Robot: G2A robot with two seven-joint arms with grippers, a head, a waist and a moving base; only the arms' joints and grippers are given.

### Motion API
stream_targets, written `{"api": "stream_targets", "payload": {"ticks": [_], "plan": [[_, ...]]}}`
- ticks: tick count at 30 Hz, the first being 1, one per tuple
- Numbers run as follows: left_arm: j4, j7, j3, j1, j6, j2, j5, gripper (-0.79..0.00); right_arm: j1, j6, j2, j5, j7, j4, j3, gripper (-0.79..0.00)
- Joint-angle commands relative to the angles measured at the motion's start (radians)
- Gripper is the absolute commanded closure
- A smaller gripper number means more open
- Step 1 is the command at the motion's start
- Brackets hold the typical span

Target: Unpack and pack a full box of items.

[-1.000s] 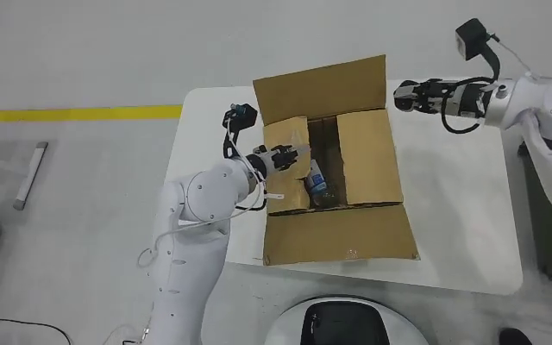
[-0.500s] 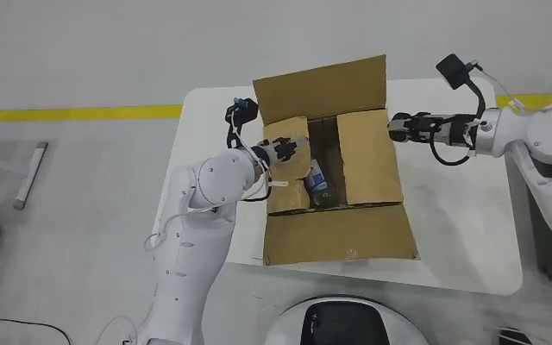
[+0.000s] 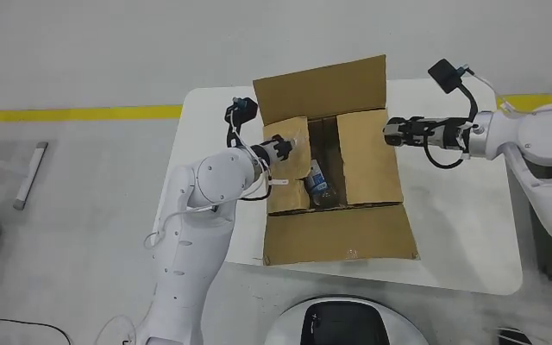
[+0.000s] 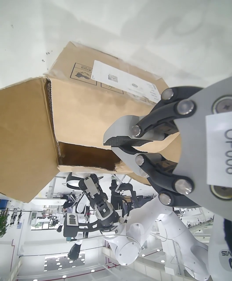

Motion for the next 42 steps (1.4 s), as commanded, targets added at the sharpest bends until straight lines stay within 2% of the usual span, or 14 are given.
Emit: {"api": "stream_targets", "payload": {"ticks": [1, 4, 15, 21, 27, 31, 36, 42], "plan": [[0.002, 0.004, -0.002, -0.002, 0.001, 0.001, -0.004, -0.108, 0.001, 0.002, -0.001, 0.000, -0.001, -0.001, -0.008, 0.000], [0.003, 0.007, -0.004, -0.004, 0.003, 0.002, -0.006, 0.000, 0.002, 0.005, -0.001, -0.001, -0.003, -0.006, -0.020, 0.000], [-0.027, 0.007, -0.030, 0.009, -0.001, 0.013, -0.007, 0.000, 0.012, 0.014, -0.006, -0.008, -0.008, -0.006, -0.070, 0.000], [-0.092, -0.009, -0.080, 0.038, -0.015, 0.029, 0.025, 0.000, 0.021, 0.015, -0.012, -0.022, -0.007, 0.010, -0.113, 0.000], [-0.182, -0.025, -0.165, 0.078, -0.007, 0.048, 0.073, 0.000, 0.035, 0.014, -0.018, -0.022, -0.013, 0.035, -0.143, 0.000], [-0.214, -0.044, -0.203, 0.096, -0.009, 0.057, 0.068, 0.000, 0.051, 0.000, -0.023, 0.039, -0.025, 0.019, -0.136, 0.000], [-0.230, -0.047, -0.193, 0.107, -0.021, 0.060, 0.038, 0.000, 0.074, -0.019, -0.028, 0.081, -0.022, -0.027, -0.137, 0.000], [-0.212, -0.046, -0.146, 0.115, -0.026, 0.059, -0.001, 0.000, 0.082, -0.029, -0.035, 0.138, -0.023, -0.011, -0.152, 0.000]]}}
